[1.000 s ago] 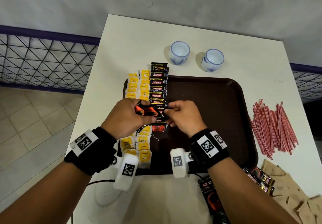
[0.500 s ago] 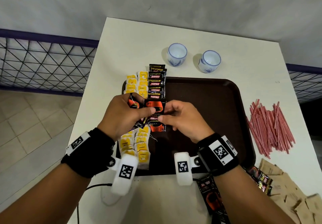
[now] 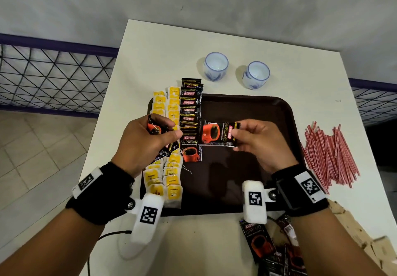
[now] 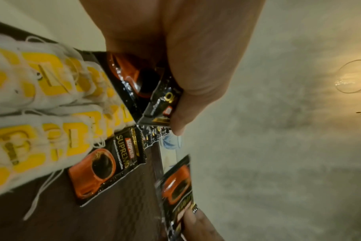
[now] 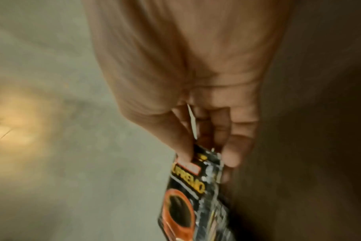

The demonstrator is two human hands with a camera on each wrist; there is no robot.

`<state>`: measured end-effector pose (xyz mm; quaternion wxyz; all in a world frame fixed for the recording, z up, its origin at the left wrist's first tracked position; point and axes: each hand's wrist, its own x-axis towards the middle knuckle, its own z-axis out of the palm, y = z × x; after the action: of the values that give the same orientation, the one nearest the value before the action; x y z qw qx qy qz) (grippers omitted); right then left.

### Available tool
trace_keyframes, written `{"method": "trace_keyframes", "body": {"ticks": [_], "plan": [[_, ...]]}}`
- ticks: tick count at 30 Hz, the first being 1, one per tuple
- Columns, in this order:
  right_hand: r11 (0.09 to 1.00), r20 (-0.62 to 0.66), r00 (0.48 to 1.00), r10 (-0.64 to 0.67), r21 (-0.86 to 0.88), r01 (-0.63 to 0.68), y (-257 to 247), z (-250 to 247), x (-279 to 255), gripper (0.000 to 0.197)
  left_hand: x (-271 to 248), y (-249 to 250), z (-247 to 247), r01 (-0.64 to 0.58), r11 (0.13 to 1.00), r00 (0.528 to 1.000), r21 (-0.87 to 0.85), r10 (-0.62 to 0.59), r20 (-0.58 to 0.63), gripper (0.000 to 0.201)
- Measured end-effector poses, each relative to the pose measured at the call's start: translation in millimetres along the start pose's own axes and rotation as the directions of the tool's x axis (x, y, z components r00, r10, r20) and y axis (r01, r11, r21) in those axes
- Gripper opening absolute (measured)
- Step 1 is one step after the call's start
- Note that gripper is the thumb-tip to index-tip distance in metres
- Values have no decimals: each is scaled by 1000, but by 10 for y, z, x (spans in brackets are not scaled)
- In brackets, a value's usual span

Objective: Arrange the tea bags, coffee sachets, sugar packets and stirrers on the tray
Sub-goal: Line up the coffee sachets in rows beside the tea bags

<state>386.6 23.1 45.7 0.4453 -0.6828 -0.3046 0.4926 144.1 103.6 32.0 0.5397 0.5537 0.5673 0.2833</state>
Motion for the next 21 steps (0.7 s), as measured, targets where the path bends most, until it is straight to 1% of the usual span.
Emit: {"method": "trace_keyframes", "body": {"ticks": [1, 2, 3, 4, 5, 6, 7, 10, 12, 13, 14, 16, 18, 21], "plan": [[985, -22, 999, -43, -167, 39, -34, -70, -25, 24, -6, -3, -12, -1, 1000, 1000, 16, 1, 6, 18], [933, -44, 994, -97, -351, 76, -80, -133, -51, 25, -13, -1, -15, -5, 999, 1000, 33, 4, 13, 17], [844, -53, 987, -151, -527, 101, -131, -182, -69, 23, -27, 8, -13, -18, 998, 1000, 53, 17, 24, 17], [728, -41, 981, -189, -677, 111, -183, -215, -85, 20, -44, 21, -6, -36, 997, 999, 71, 33, 43, 16], [620, -17, 980, -200, -776, 113, -233, -223, -107, 17, -65, 38, 5, -54, 995, 996, 83, 48, 70, 15], [560, 17, 981, -195, -819, 125, -269, -211, -124, 13, -83, 58, 22, -71, 994, 993, 88, 62, 103, 16], [544, 67, 981, -182, -824, 157, -296, -176, -133, 10, -99, 81, 42, -95, 991, 987, 97, 81, 140, 17], [589, 227, 961, -159, -759, 277, -309, -15, -150, 5, -172, 153, 129, -170, 975, 949, 142, 123, 290, 26], [633, 289, 937, -197, -692, 347, -285, 82, -160, 7, -214, 161, 202, -160, 980, 919, 120, 103, 382, 27], [657, 305, 925, -225, -654, 375, -265, 119, -163, 7, -230, 156, 234, -142, 984, 916, 108, 90, 390, 23], [683, 309, 918, -248, -617, 392, -241, 153, -171, 7, -238, 142, 255, -124, 987, 926, 102, 79, 368, 19], [764, 285, 922, -260, -524, 377, -171, 200, -184, 5, -230, 108, 258, -93, 991, 956, 98, 62, 286, 12], [844, 241, 941, -239, -427, 324, -86, 217, -197, 5, -222, 82, 233, -62, 996, 970, 58, 46, 239, 9], [933, 198, 966, -167, -284, 220, 40, 240, -219, 8, -237, 45, 198, -15, 1000, 981, 15, 12, 194, 7]]}}
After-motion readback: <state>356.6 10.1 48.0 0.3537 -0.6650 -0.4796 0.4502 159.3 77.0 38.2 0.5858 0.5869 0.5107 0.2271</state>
